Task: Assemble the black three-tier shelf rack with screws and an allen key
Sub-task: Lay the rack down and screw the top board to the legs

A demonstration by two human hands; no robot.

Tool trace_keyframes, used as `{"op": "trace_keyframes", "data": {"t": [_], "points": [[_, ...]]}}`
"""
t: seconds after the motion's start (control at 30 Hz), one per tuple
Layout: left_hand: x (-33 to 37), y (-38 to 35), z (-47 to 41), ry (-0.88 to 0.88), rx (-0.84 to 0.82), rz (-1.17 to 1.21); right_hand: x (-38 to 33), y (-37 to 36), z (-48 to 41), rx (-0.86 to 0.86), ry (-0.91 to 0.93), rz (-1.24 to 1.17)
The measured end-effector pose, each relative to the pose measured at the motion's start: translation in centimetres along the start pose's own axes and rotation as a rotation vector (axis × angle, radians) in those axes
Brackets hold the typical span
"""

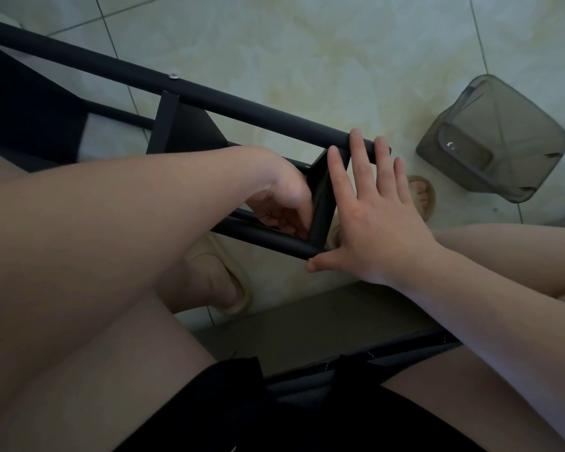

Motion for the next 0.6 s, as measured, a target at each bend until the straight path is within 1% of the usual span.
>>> {"op": "trace_keyframes", "data": {"t": [0.6], "points": [[0.08,0.4,-0.03,-0.003,-0.031,-0.017,0.06,-0.06,-0.05,-0.003,-0.005,0.008]]}}
Point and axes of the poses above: each hand's wrist, its own z-axis away from the middle knuckle, its own y-axis out of the back of the hand, x = y × z, the point moved 3 cm from there along -z, towards the middle knuckle, and after that the axes turned 3 degrees about -y, right-handed, at the moved point
